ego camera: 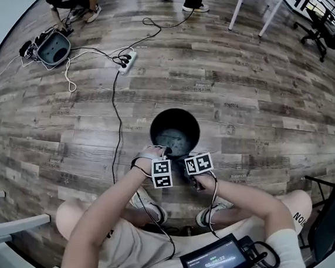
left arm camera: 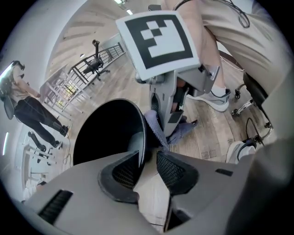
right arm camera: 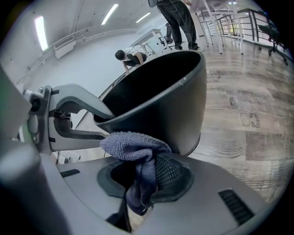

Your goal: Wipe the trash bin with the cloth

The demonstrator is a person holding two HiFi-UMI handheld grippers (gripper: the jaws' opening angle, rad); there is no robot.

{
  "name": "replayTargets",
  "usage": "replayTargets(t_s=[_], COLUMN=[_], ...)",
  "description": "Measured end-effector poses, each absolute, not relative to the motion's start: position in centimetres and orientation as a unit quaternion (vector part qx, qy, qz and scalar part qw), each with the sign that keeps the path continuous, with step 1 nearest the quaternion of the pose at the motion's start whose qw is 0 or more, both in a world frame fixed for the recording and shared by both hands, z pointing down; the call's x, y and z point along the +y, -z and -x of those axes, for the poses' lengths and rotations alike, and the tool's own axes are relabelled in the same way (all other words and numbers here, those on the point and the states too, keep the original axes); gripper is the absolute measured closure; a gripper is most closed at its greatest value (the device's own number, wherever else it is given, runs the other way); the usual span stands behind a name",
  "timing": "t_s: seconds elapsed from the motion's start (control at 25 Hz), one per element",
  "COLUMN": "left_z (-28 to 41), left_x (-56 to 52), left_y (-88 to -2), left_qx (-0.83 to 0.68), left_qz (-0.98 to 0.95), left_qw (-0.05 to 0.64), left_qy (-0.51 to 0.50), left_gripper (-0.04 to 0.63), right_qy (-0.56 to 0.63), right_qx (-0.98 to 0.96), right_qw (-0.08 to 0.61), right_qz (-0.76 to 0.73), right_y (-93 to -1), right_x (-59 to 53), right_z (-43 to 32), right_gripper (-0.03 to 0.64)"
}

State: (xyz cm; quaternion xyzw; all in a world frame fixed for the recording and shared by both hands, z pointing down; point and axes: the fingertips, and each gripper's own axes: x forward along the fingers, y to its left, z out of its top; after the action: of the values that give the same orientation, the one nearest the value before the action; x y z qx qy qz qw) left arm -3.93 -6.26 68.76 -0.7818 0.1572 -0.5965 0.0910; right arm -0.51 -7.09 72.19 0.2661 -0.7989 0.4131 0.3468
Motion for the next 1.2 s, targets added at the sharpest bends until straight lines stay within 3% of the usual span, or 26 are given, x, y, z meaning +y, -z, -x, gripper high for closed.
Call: replayTargets(t_s=[0.84,1.2], left_z=[3.9,3.8], left_x=[-6.4,-6.6], left_y=[-68.3,-68.5], left_qx=[0.159,0.160], left_qz=[0.791,0.788], left_qw=[0.097,0.102], left_qy=[0.583,0.586], left_gripper=[0.471,0.474], right_qy=[-0.407,-0.423], right_qx=[-0.778,-0.762], right_qw=[0.380,0.386], right_qz=[-0.292,-0.303], right_y=[-86.4,-87.4], right_x=[-7.4,-7.1], right_z=[-0.3,-0.7], right_gripper=[0.537,0.537])
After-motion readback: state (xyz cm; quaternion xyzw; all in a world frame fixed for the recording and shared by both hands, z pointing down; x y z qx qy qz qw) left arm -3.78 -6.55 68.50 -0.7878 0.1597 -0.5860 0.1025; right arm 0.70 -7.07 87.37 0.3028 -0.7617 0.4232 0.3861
